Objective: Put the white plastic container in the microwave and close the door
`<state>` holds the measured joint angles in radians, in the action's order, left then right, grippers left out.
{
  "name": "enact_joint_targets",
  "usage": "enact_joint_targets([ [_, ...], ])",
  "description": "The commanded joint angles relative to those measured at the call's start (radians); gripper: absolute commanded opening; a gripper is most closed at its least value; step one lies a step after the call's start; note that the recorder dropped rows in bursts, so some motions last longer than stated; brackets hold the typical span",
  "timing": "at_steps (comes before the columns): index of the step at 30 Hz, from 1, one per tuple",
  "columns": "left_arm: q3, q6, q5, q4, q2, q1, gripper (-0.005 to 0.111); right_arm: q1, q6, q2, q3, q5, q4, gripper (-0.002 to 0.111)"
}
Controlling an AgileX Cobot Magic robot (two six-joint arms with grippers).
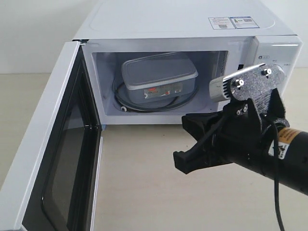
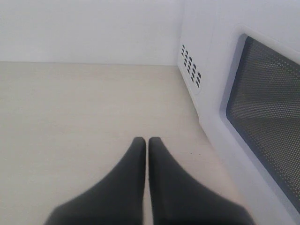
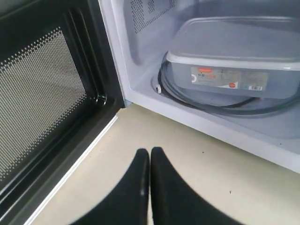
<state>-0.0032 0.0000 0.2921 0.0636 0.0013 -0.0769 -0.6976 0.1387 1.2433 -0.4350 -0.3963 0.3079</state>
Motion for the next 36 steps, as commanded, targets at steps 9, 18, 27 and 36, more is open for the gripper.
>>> enact_joint_targets([
  [9,0.003,0.008,0.003,-0.001,-0.001,-0.005,0.004,0.235,0.004,-0.400,0.004,0.313,-0.004,0.000],
  [18,0.003,0.008,0.003,-0.001,-0.001,-0.005,0.004,0.601,0.106,-0.791,0.006,0.653,-0.008,0.000],
  [27,0.003,0.008,0.003,-0.001,-0.001,-0.005,0.004,0.737,0.136,-1.078,0.194,0.595,-0.008,0.000],
  [36,0.003,0.008,0.003,-0.001,-0.001,-0.005,0.004,0.735,0.062,-1.082,0.339,0.540,0.004,0.000],
])
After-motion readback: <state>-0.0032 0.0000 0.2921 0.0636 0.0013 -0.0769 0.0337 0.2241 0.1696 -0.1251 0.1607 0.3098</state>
